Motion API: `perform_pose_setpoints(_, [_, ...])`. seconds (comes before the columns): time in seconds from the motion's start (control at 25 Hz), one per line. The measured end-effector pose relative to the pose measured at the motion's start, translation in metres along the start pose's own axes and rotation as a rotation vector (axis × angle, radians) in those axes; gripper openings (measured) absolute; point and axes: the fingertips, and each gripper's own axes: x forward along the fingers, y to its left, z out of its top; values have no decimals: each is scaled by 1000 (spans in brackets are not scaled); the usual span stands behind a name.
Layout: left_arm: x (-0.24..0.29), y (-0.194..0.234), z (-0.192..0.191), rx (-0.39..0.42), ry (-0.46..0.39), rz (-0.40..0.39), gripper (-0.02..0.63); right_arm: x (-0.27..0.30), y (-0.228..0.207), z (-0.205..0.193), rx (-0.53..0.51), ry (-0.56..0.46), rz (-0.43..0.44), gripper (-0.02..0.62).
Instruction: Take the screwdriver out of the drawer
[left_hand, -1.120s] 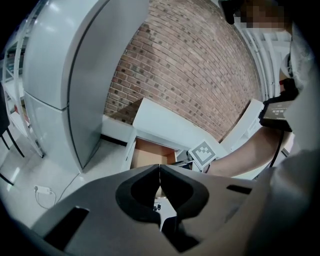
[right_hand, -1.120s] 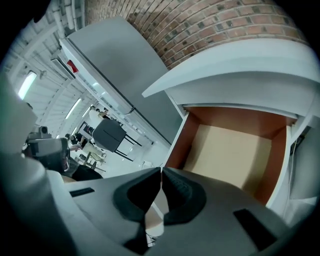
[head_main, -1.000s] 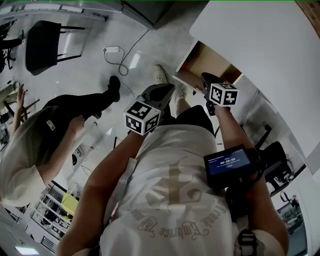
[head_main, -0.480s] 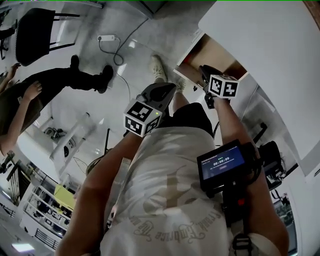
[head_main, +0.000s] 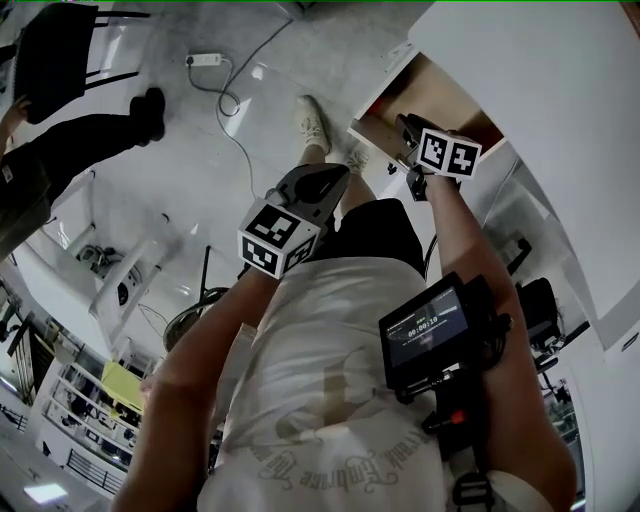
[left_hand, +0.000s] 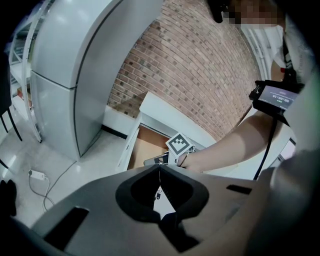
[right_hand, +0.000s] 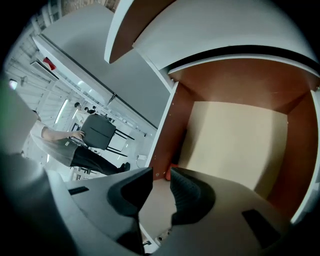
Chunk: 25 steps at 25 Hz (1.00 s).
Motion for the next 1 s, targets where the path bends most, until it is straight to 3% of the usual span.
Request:
perform_pose_setpoints(0.48, [12,16,-22,-37,26,-6,21,34,-17,6,14,-4,12,118])
perform_pose_setpoints(1.0, [27,26,-22,-12,53,-21,21,64,-24,8,46,-8,22,117])
